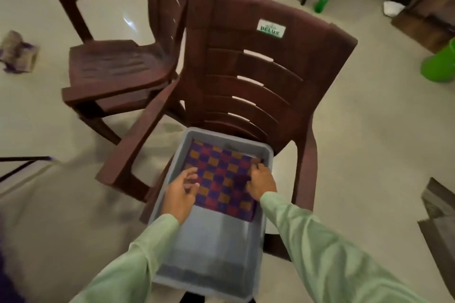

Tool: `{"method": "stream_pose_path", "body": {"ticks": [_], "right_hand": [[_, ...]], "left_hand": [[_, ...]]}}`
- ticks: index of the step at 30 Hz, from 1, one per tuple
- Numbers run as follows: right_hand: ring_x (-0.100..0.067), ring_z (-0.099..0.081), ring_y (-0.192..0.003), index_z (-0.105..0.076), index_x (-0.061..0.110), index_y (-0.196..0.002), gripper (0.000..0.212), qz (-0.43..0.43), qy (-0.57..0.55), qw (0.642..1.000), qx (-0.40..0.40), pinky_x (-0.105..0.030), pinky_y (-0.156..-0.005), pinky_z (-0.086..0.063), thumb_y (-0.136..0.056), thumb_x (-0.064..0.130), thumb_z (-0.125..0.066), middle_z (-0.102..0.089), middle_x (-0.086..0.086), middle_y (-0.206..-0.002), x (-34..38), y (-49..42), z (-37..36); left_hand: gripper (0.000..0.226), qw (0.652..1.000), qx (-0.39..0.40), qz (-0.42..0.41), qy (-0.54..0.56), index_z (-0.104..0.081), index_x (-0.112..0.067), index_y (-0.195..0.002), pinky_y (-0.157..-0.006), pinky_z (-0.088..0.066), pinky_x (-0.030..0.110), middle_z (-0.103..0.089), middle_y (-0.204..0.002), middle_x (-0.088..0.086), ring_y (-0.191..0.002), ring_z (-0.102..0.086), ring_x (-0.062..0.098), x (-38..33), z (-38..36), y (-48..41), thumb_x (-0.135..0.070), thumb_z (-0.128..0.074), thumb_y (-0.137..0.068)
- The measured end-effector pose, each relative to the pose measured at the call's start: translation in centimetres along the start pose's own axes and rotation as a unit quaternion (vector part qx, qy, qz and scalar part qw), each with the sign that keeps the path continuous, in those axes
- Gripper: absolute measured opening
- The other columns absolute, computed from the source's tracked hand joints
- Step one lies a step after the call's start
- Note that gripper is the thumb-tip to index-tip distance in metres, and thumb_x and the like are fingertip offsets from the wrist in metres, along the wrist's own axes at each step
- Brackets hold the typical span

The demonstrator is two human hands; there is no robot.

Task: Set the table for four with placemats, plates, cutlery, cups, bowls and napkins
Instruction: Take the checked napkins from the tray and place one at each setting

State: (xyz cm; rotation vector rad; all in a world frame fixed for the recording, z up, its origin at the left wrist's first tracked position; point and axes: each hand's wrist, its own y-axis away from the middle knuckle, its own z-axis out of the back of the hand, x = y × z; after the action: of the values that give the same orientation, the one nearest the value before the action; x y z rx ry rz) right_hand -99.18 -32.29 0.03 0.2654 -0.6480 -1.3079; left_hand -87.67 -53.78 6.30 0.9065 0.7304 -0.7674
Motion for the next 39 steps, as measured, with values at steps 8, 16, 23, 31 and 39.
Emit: {"method": "stream_pose_path", "body": {"ticks": [8, 16, 23, 31, 39], "right_hand": [[-0.038, -0.035, -0.137, -0.038, 0.001, -0.145, 0.077, 0.029, 0.260, 0.965, -0.008, -0.050, -0.122, -0.011, -0.082, 0.035, -0.066, -0.043, -0.019, -0.146, -2.9, -9.1, -5.0], [-0.034, -0.053, -0.109, -0.067, 0.009, -0.111, 0.039, 0.025, 0.191, 0.975, -0.107, -0.045, -0.103, -0.038, -0.073, 0.011, -0.070, -0.062, -0.014, -0.114, -2.2, -9.0, -4.7], [-0.022, -0.064, -0.091, -0.056, 0.022, -0.094, 0.027, 0.065, -0.093, 0.983, -0.147, -0.031, -0.067, -0.047, -0.082, -0.002, -0.058, -0.065, 0.003, -0.098, 2.1, -2.5, 1.8], [-0.012, -0.066, -0.089, -0.061, 0.026, -0.093, 0.016, 0.247, -0.172, 0.950, -0.081, -0.041, -0.079, -0.052, -0.090, 0.011, -0.056, -0.070, 0.012, -0.089, 10.0, 10.8, 15.4], [-0.010, -0.068, -0.087, -0.073, 0.019, -0.087, 0.023, 0.256, -0.312, 0.901, -0.156, -0.030, -0.082, -0.053, -0.086, -0.003, -0.067, -0.073, 0.008, -0.084, 10.0, 20.8, 28.6]], "left_hand": [[0.042, 0.999, 0.037, 0.015, 0.013, -0.059, -0.036, -0.115, -0.076, -0.058, 0.024, -0.065, -0.113, -0.005, -0.094, -0.065, 0.006, 7.2, -2.7, -4.7, -0.002, -0.062, -0.092], [0.038, 0.998, 0.032, 0.024, 0.048, -0.059, -0.025, -0.124, -0.068, -0.052, 0.010, -0.064, -0.115, -0.006, -0.095, -0.066, 0.012, 6.7, -2.1, -5.0, -0.003, -0.061, -0.094], [0.041, 0.998, 0.035, 0.003, 0.043, -0.060, -0.024, -0.126, -0.091, -0.056, 0.031, -0.063, -0.117, -0.007, -0.099, -0.062, 0.000, 0.8, 1.1, -2.6, -0.001, -0.062, -0.092], [0.085, 0.974, 0.023, -0.180, -0.138, -0.044, -0.027, -0.143, -0.118, -0.023, 0.030, -0.041, -0.148, -0.003, -0.141, -0.028, 0.012, -10.4, 5.8, 0.1, -0.009, -0.082, -0.070], [0.022, 0.981, 0.017, -0.159, -0.111, -0.075, -0.021, -0.096, -0.089, -0.046, 0.015, -0.070, -0.089, -0.006, -0.092, -0.065, 0.017, -17.3, 11.3, 3.8, -0.007, -0.078, -0.079]]}}
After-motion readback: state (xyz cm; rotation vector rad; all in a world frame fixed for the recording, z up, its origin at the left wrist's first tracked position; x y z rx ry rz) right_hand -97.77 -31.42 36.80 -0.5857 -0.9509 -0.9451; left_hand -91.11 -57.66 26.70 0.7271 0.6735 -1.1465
